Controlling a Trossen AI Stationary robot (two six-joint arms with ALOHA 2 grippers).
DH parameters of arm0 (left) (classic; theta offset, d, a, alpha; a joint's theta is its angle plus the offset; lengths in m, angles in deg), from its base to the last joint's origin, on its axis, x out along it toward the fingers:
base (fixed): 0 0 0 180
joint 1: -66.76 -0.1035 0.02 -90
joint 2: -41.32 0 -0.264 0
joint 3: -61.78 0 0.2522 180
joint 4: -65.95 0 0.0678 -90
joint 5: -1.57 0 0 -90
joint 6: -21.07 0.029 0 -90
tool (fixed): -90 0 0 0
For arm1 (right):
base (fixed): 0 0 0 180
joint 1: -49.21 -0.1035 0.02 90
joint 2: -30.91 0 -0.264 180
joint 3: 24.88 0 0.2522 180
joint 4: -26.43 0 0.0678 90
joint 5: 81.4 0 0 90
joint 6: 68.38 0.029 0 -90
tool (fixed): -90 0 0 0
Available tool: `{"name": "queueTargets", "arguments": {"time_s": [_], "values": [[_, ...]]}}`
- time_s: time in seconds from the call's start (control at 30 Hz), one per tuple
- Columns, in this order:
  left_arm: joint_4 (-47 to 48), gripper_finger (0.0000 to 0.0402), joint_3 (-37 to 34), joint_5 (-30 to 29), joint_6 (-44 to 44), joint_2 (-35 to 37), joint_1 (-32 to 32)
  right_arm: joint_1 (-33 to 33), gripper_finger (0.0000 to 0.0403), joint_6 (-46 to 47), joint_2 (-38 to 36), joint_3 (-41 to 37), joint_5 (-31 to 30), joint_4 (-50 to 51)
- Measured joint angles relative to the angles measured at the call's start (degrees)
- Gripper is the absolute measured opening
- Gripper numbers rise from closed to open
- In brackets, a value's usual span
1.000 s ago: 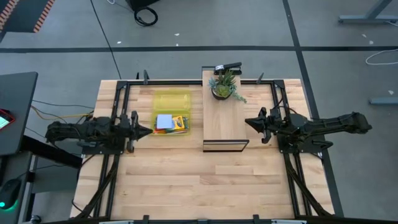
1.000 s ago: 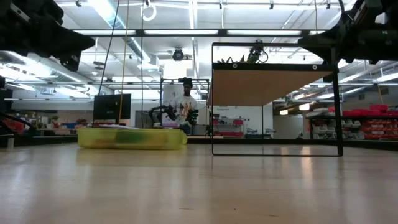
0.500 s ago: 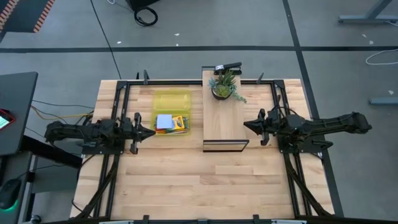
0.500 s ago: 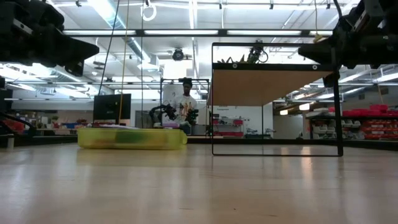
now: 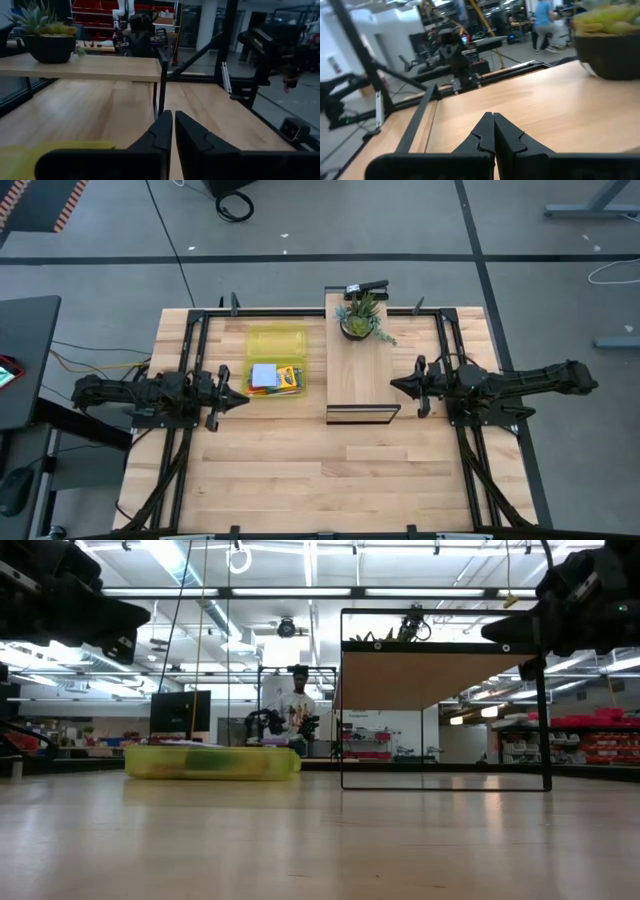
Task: Pack school essentials
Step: Return to Home Position
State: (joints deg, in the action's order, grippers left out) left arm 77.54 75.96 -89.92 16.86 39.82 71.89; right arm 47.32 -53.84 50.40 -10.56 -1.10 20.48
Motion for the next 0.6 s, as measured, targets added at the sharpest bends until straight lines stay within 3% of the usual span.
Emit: {"name": "queueTargets", "arguments": {"time_s": [0.2,0.5,0.6], "values": [[-0.03,0.0036,0.00,-0.24,-3.03,0.00,-0.02,0.00,0.0005,-2.89,-0.15,0.00,4.36,0.12],[-0.21,0.0023,-0.02,-0.35,-4.13,0.00,-0.02,0.00,0.0007,-2.54,-0.11,1.73,4.64,0.17],[-0.05,0.0027,-0.02,-0.35,-4.17,0.00,-0.01,0.00,0.0007,-3.59,-0.15,4.87,4.64,5.29]]}}
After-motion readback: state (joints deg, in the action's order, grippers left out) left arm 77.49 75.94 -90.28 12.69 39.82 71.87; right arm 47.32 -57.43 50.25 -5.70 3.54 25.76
